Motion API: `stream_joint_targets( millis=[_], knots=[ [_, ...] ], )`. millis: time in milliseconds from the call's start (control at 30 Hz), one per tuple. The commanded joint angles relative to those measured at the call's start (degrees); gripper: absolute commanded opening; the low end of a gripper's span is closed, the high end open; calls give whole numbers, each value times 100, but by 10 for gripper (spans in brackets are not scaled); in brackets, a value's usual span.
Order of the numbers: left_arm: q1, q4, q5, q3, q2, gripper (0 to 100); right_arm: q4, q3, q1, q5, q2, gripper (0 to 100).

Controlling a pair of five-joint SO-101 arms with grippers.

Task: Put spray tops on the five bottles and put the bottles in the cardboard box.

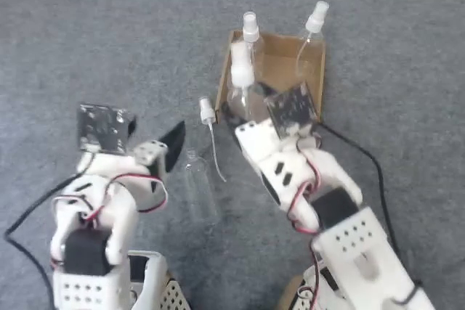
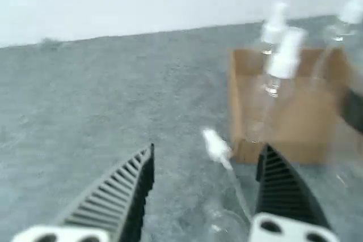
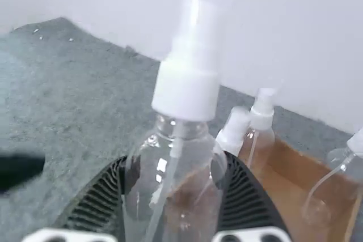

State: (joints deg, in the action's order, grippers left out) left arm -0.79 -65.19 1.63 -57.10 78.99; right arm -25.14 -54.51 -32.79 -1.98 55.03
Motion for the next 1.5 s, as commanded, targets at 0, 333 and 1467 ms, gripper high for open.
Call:
stream_joint_targets(
  millis=[0, 333, 1467],
  knots=[
    [677, 132, -79, -189, 211, 285, 66, 1371, 92, -53, -1138, 6],
    [941, 905, 88, -989, 519, 365, -673, 3244, -110, 536, -2941, 6],
    [826, 1354, 70, -1429, 554, 363, -3688, 4158, 514, -290, -1789, 6]
  ],
)
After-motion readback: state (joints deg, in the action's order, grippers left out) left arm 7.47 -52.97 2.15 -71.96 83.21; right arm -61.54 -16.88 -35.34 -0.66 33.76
